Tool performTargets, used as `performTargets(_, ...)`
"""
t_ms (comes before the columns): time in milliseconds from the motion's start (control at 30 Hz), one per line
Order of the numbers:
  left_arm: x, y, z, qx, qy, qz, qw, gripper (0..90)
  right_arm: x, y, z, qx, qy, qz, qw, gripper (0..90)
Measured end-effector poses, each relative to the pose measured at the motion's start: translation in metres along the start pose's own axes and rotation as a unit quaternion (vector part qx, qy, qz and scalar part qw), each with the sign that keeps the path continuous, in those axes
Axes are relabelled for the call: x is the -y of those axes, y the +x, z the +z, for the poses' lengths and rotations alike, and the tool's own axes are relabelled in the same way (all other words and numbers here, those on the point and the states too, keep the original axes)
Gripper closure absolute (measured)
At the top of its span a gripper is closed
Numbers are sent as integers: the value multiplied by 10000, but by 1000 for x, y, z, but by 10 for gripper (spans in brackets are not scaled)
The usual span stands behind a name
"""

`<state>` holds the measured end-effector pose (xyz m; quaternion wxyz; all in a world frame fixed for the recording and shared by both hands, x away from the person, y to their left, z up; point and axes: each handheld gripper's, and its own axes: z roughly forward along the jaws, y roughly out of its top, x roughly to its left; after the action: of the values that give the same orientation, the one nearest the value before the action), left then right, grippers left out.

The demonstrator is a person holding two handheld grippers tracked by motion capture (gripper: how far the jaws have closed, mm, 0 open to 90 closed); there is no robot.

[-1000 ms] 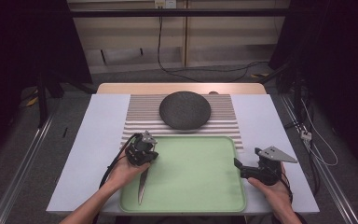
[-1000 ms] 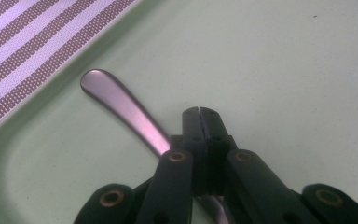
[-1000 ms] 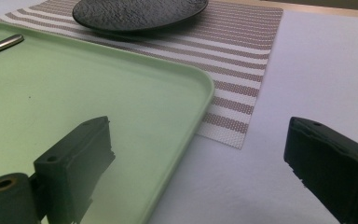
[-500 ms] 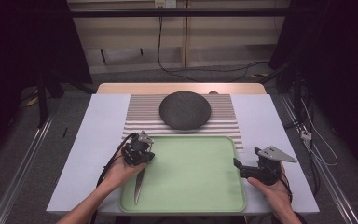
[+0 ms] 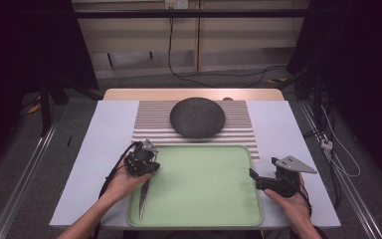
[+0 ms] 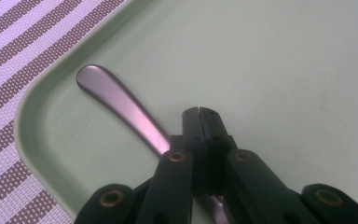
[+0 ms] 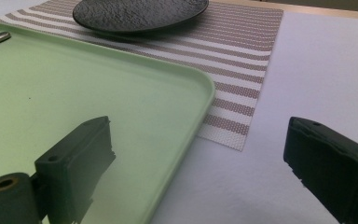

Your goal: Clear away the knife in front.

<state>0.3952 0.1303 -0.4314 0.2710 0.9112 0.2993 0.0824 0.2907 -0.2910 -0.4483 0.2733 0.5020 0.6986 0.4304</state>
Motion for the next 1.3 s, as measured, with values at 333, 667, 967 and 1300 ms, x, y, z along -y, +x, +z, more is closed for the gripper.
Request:
performTargets(333, 4, 2, -3, -106, 3, -76, 9999, 900, 0, 0, 0, 8, -3, 15, 10000, 82)
performTargets(667, 11, 6, -7, -171, -32, -258, 9995, 900, 0, 0, 0, 2, -4, 8, 10000, 81)
performTargets(967, 19, 14, -11, -153, -88, -444, 9989, 900, 0, 0, 1, 2, 10, 5, 10000, 82)
performTargets(1300, 20, 14, -13, -167, -119, -485, 9986, 855, 0, 0, 1, -11, 8, 8, 10000, 84)
